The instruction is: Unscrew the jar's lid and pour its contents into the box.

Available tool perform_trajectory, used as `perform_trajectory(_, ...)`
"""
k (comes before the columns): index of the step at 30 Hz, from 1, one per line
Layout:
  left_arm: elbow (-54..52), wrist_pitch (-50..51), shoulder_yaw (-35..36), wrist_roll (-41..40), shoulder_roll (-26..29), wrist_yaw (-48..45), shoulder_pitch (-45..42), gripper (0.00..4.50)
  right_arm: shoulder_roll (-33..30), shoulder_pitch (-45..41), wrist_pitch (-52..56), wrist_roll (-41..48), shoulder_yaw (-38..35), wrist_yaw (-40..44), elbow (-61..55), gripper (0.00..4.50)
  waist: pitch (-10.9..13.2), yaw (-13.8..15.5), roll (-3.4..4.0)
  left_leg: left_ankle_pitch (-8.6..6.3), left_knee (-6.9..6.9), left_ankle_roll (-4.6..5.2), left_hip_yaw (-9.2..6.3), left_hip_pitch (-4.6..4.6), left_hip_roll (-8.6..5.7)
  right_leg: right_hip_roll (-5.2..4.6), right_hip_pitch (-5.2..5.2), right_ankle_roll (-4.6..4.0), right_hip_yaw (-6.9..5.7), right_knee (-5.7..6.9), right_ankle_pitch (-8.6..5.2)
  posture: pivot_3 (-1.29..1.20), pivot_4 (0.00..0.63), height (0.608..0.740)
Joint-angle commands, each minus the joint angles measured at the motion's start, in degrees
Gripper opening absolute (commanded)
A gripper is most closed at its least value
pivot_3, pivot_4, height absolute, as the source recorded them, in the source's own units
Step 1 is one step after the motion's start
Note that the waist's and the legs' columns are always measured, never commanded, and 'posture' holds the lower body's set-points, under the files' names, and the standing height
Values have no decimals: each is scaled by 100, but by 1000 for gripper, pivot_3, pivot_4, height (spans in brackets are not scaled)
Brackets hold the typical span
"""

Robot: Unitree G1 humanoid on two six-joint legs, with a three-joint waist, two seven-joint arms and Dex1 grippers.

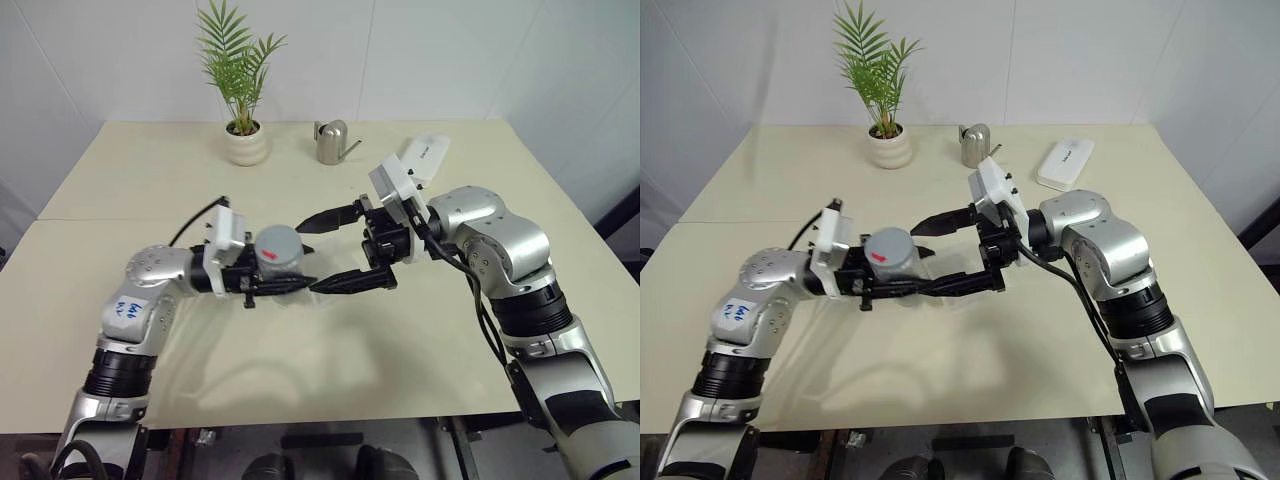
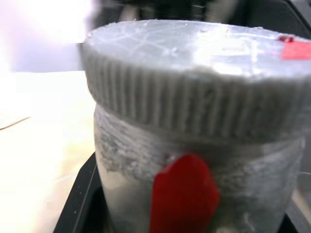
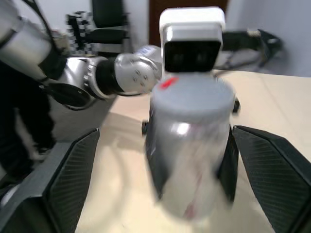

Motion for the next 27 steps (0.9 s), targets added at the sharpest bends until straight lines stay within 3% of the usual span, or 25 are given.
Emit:
perform_trajectory(1, -139, 44, 114, -71, 23, 113, 54, 1938, 97, 37, -135, 8, -318, -362, -247, 4429, 0, -3, 0, 0, 0, 0, 1, 0, 0, 0, -1, 0, 0, 0, 0, 0, 150, 740)
perform_trajectory(14, -255, 206, -109, -31, -81, 277, 90, 1938, 938, 44, 420, -346, 140, -1857, -738, 4429, 0, -14, 0, 1, 0, -1, 3, 0, 1, 1, -5, 0, 3, 5, 0, 0, 150, 740)
perform_trajectory(22, -263, 237, -133, -31, -118, 337, 85, 1938, 1193, 35, 641, -522, 333, -2167, -751, 4429, 0, -11, 0, 0, -1, -1, 2, -3, -1, 1, -6, 0, 3, 4, 0, 0, 150, 740)
perform_trajectory(27, -340, 273, -120, -60, -101, 353, 160, 1938, 1069, -72, 439, -673, 88, -2214, -403, 4429, 0, -18, 0, 0, -1, -1, 3, -3, 0, 3, -8, 0, 3, 5, 0, 0, 150, 740)
